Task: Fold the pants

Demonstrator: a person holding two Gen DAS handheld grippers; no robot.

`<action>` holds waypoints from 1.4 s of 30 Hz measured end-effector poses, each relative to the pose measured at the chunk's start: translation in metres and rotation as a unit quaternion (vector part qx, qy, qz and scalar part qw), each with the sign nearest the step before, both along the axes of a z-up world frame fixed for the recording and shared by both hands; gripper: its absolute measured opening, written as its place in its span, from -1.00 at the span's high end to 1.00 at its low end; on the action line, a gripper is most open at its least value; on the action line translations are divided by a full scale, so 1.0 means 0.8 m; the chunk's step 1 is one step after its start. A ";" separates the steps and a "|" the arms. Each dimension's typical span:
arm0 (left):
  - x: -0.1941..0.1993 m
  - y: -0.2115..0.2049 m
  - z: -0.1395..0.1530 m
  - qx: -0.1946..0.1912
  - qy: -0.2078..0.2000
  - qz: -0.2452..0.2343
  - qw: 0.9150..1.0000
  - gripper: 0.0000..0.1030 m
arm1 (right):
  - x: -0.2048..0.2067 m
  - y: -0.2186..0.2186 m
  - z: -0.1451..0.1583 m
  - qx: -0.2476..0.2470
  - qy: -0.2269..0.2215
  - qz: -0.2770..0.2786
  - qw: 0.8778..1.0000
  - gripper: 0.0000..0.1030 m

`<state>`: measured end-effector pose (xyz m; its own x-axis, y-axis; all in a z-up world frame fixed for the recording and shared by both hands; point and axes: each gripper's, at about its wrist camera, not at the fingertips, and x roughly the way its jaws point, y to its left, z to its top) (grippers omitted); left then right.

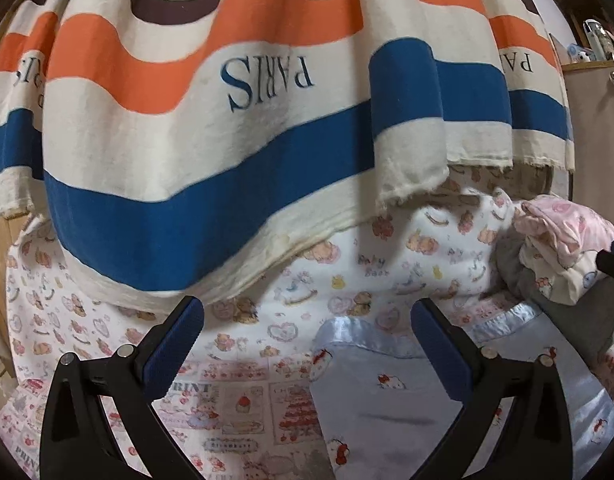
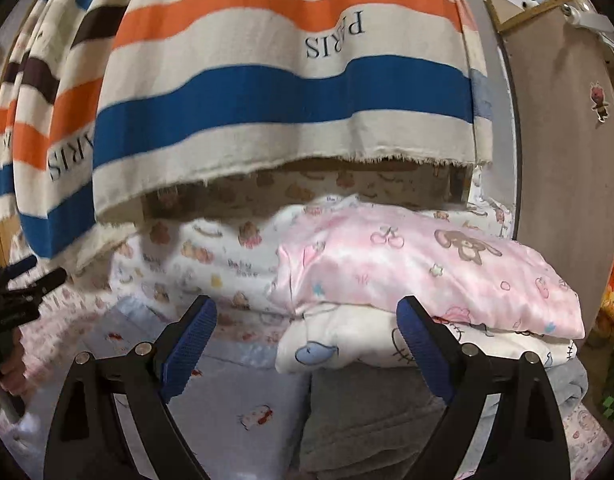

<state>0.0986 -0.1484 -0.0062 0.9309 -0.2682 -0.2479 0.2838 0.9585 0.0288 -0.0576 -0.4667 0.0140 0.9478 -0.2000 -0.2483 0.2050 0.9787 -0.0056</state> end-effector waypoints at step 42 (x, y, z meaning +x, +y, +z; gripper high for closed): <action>0.013 0.001 0.018 0.044 0.053 -0.011 0.998 -0.99 | -0.012 -0.012 0.009 0.025 -0.027 0.028 0.999 -0.80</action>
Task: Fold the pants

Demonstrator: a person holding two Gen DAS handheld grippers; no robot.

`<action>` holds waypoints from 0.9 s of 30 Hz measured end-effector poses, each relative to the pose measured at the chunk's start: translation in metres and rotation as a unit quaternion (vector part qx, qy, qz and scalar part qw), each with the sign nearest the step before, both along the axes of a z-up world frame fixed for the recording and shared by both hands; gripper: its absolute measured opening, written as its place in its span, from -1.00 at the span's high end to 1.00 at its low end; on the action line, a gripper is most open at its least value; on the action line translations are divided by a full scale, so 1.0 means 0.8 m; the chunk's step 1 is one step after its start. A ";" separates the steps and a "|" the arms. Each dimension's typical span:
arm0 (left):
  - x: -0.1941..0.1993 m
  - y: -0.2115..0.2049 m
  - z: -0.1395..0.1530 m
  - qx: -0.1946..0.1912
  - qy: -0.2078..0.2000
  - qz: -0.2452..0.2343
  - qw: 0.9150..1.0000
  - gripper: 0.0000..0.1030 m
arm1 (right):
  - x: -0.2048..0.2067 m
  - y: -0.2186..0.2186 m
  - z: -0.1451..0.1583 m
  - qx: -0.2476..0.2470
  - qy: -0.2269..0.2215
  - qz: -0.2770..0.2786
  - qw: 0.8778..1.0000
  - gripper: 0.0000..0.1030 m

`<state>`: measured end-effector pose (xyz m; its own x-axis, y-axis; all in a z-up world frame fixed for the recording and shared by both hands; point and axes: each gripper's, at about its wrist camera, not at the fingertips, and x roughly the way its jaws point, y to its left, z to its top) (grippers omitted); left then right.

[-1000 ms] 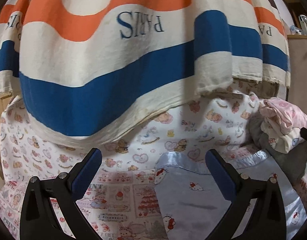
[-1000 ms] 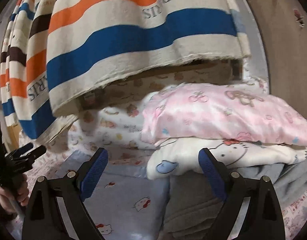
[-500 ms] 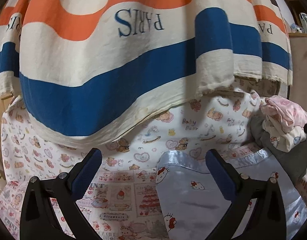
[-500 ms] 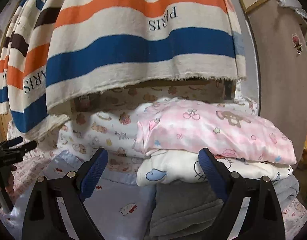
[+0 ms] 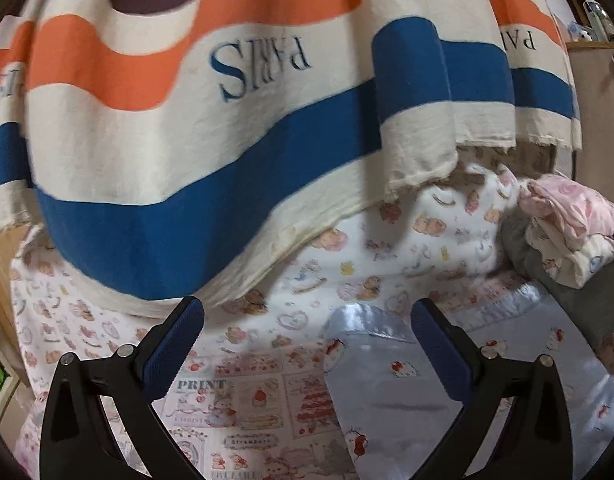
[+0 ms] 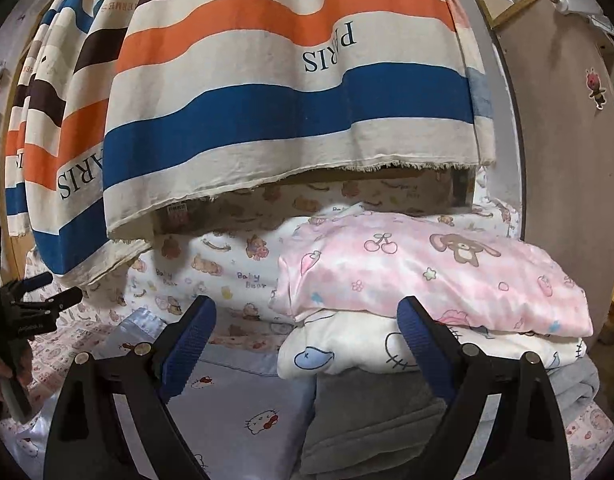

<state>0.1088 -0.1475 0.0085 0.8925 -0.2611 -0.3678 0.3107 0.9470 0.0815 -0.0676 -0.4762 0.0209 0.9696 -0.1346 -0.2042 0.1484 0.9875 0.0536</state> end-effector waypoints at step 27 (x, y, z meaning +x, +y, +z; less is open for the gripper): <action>0.119 -0.073 -0.087 -0.030 0.319 -0.044 0.946 -0.13 | 0.007 -0.009 0.005 0.001 0.056 0.014 0.998 -0.80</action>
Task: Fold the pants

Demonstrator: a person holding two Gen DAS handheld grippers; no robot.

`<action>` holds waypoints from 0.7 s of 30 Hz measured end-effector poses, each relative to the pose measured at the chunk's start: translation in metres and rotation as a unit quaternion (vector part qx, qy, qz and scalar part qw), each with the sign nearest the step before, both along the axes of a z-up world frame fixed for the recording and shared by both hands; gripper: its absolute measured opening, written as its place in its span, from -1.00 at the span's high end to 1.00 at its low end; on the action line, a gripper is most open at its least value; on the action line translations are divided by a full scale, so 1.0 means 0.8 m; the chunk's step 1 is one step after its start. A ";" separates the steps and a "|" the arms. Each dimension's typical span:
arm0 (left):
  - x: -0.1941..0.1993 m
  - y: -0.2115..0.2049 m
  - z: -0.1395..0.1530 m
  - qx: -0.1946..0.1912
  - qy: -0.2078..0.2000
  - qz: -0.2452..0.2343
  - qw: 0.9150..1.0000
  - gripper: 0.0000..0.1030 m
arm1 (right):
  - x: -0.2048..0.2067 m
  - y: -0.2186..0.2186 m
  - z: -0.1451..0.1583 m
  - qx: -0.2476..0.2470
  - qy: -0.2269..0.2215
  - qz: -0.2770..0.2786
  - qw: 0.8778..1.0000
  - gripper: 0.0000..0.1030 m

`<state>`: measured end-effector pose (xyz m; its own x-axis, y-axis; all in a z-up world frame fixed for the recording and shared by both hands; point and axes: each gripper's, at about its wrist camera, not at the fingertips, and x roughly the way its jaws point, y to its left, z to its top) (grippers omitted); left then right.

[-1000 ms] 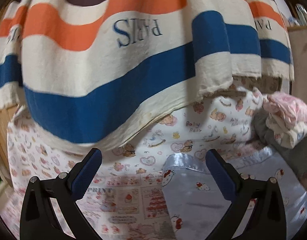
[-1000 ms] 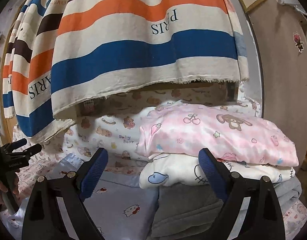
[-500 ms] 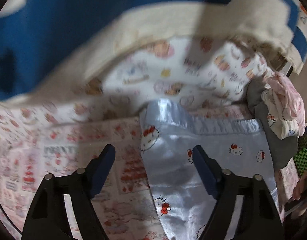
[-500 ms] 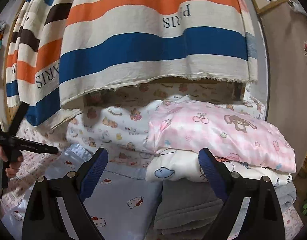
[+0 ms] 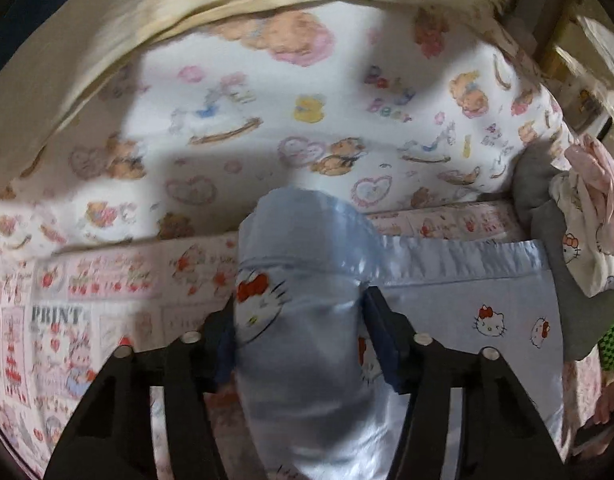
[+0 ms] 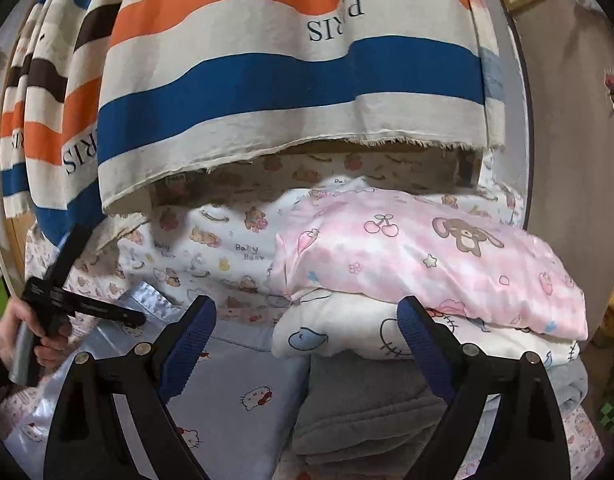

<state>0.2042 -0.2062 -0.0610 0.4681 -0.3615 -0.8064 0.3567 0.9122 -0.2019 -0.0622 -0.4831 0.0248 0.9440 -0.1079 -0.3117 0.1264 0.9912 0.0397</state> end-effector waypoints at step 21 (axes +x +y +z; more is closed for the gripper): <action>-0.054 0.072 0.061 0.080 -0.152 0.049 0.984 0.91 | 0.026 0.026 -0.012 0.074 0.056 0.107 0.990 -0.80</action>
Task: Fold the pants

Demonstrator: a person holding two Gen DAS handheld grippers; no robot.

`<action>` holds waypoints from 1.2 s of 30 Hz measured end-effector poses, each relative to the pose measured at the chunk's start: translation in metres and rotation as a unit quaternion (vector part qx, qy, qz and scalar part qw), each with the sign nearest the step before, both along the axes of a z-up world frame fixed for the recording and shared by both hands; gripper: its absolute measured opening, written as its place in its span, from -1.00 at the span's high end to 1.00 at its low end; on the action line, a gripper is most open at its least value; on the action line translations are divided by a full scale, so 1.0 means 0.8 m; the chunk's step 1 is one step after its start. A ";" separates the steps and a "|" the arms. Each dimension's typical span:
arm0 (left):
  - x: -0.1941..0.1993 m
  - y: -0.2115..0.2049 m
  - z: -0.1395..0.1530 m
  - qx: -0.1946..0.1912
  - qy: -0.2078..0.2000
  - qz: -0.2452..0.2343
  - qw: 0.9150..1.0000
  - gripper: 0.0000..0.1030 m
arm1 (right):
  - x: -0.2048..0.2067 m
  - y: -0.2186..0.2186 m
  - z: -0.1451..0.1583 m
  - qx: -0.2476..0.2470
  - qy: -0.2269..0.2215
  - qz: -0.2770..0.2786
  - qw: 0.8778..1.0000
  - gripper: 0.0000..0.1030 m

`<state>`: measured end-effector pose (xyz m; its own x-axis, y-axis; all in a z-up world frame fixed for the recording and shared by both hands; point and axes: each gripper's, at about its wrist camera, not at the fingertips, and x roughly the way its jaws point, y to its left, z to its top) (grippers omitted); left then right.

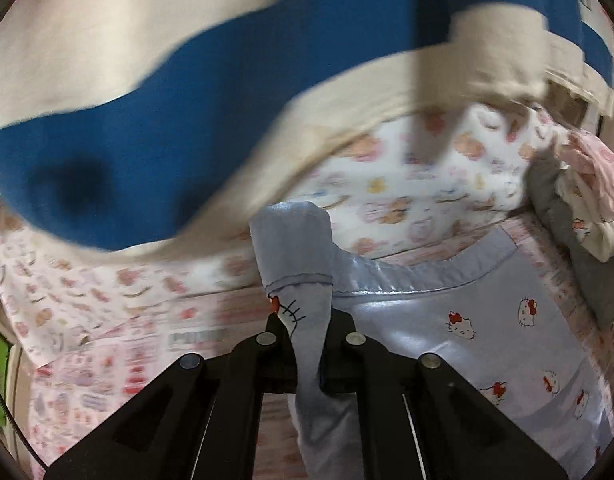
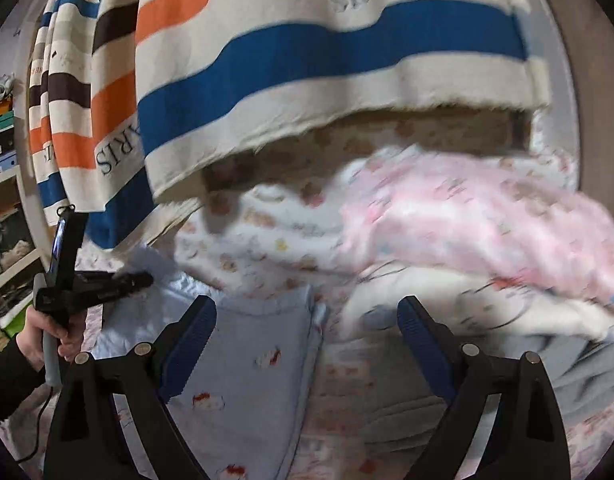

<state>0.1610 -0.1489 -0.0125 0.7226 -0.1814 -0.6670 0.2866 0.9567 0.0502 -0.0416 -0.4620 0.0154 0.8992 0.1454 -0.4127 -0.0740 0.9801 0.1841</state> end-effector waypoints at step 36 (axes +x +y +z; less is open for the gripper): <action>0.068 0.039 -0.041 -0.008 0.052 0.009 0.999 0.75 | 0.211 0.079 -0.083 -0.083 0.233 0.045 0.968 0.97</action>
<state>0.2152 -0.1177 -0.0450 0.6530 -0.1791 -0.7359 0.2713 0.9625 0.0065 0.1270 -0.3987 -0.0513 0.5970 0.1102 -0.7946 -0.1067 0.9926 0.0575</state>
